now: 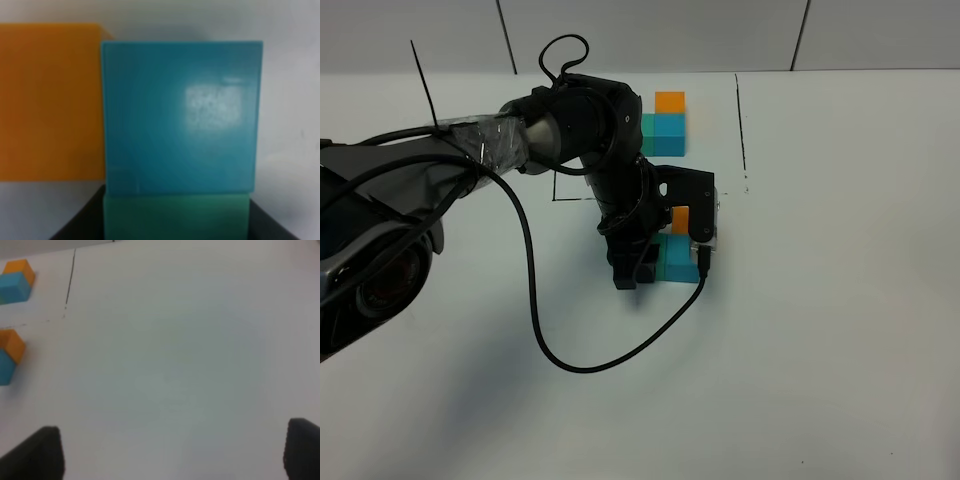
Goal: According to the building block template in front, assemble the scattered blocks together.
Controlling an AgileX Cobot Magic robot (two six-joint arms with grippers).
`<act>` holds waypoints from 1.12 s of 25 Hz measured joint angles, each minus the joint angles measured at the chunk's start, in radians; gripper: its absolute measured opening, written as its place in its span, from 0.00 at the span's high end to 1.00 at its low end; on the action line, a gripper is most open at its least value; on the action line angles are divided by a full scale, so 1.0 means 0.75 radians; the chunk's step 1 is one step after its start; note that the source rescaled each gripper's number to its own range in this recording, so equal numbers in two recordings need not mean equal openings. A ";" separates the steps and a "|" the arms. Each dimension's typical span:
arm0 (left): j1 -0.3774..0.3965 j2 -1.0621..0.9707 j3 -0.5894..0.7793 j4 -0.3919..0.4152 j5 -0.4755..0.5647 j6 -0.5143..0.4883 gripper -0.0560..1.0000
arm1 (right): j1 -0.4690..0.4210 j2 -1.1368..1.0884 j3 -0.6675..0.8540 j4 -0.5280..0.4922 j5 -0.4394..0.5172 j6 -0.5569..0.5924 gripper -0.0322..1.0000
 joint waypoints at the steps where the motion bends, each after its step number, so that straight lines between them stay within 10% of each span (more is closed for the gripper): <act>1: 0.000 0.000 0.000 0.000 0.000 0.000 0.95 | 0.000 0.000 0.000 0.000 0.000 0.000 0.22; 9: 0.000 0.000 0.000 -0.001 0.000 0.000 0.91 | 0.000 0.000 0.000 0.000 0.000 0.000 0.22; 19: 0.000 0.000 -0.015 -0.007 0.015 -0.021 0.08 | 0.000 0.000 0.000 0.000 0.000 0.000 0.22; 28: 0.000 -0.081 -0.142 0.013 0.174 -0.161 0.00 | 0.000 0.000 0.000 0.000 0.000 0.000 0.22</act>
